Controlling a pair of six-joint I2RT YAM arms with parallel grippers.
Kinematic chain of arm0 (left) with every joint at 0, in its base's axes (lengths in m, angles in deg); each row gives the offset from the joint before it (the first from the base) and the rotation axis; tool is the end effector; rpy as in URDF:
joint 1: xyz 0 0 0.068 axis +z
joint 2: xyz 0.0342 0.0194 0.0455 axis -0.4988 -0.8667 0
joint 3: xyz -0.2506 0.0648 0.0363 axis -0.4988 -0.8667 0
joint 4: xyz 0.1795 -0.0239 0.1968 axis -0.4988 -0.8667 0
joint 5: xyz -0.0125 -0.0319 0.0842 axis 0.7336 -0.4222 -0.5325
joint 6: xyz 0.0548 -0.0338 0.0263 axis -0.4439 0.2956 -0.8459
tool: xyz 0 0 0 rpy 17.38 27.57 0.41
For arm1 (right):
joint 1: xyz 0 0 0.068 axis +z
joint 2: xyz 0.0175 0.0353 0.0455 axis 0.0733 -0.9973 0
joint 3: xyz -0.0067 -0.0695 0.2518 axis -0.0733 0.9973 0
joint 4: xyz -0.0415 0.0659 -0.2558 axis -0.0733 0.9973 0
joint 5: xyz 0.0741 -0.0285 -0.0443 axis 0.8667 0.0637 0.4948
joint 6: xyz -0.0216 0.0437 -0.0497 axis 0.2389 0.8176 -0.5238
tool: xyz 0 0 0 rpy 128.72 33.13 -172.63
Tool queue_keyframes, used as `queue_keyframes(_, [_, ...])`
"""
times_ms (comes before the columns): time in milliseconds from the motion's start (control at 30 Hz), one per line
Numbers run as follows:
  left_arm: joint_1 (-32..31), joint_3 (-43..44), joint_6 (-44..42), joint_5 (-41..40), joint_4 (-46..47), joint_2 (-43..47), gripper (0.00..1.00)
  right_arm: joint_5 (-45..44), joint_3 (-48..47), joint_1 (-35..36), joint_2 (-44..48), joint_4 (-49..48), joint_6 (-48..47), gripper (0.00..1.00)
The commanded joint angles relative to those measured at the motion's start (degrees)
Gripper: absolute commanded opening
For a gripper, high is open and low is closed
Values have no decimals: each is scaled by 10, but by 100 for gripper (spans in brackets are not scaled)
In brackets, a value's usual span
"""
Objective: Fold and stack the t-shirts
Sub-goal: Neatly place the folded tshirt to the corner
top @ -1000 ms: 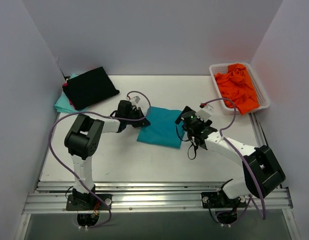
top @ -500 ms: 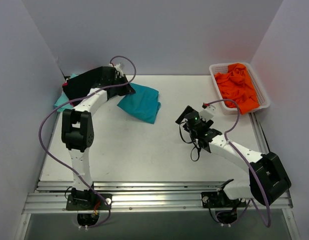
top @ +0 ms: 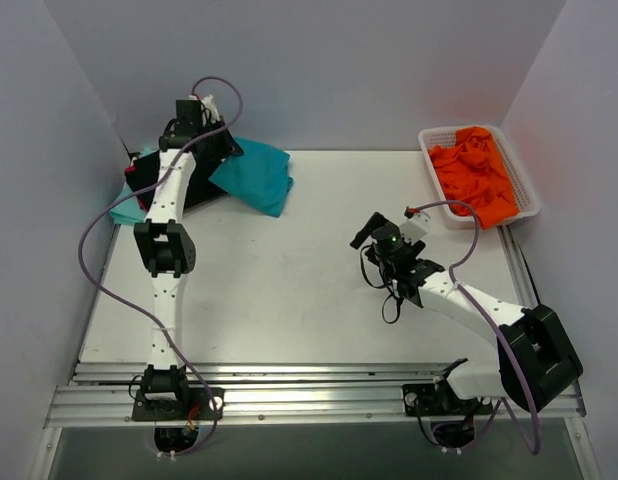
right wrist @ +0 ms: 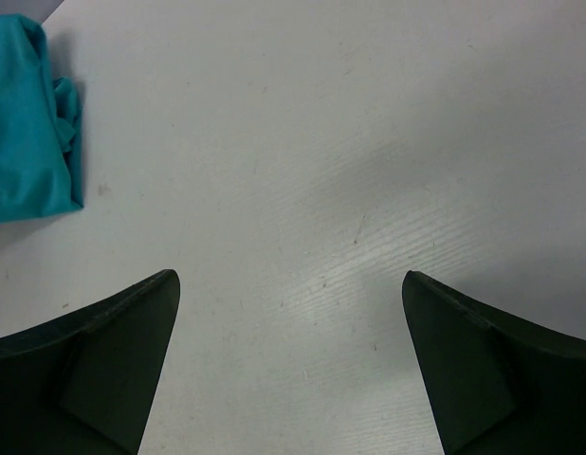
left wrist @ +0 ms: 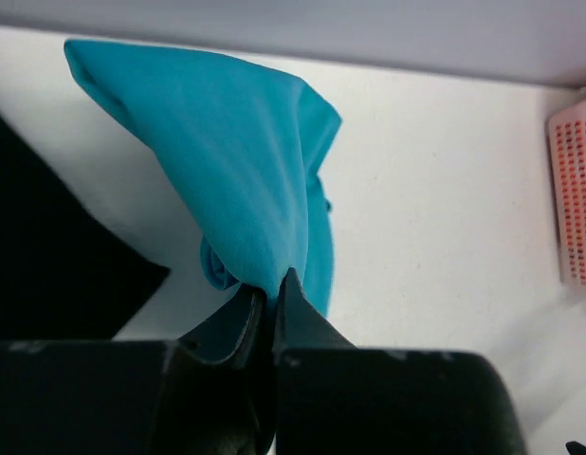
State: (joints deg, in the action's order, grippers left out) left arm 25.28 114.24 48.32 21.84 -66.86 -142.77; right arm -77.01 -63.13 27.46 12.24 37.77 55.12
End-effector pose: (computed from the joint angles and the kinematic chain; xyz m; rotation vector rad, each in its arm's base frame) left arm 0.5777 -0.0698 0.2519 -0.1024 2.2526 -0.7125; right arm 0.2754 0.1427 0.2085 0.5958 1.8781 0.5413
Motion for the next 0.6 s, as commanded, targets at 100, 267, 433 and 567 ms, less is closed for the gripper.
queue_keyframes(100, [114,-36,27,33,37,118,2,4,5,-5,1,-16,-4,100])
queue_keyframes(267, [162,-23,30,21,19,117,2,13,4,-5,-11,-20,-4,100])
queue_keyframes(433, [191,-49,51,-8,48,111,4,22,5,-2,-16,-27,-7,100])
queue_keyframes(567, [207,-55,65,-20,52,81,53,21,7,-2,-17,-27,-7,100])
